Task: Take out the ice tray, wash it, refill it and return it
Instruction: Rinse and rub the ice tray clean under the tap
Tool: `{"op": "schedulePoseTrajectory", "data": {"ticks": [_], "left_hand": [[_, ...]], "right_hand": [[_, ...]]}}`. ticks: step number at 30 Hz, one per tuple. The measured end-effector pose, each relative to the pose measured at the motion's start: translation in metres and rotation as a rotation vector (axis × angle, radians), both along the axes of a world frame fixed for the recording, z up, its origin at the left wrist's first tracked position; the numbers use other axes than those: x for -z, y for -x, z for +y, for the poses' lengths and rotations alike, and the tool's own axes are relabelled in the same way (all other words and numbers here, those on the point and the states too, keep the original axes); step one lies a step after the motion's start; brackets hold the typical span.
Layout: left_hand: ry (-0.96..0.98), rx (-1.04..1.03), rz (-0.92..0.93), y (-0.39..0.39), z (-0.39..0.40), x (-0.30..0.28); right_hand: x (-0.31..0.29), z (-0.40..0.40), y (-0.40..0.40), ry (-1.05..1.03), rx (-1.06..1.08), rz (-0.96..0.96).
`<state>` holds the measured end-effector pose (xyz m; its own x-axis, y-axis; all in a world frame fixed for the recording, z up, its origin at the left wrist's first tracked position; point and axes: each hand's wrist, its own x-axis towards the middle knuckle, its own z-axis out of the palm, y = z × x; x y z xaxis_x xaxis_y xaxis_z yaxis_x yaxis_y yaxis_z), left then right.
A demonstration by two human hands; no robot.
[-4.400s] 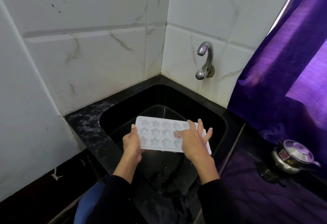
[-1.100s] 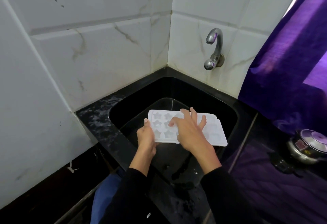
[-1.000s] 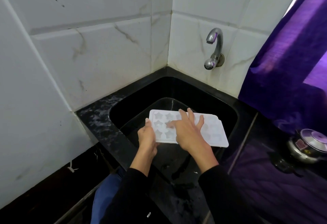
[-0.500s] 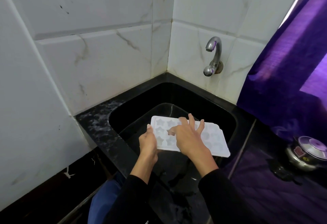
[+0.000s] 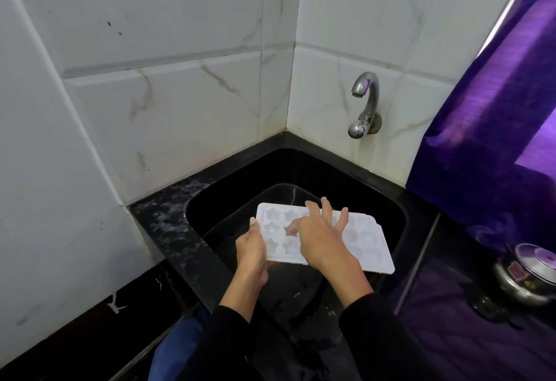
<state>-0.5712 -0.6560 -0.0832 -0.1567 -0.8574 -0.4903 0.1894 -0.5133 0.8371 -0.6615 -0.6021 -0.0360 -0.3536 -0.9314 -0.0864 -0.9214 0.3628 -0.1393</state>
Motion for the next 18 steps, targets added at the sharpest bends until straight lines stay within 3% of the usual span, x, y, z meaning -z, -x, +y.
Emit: {"op": "schedulePoseTrajectory", "data": {"ticks": [18], "left_hand": [[-0.068,-0.023,-0.021,0.0,-0.001,-0.002]], "right_hand": [[-0.005,0.003,-0.003,-0.047,-0.038,-0.024]]}}
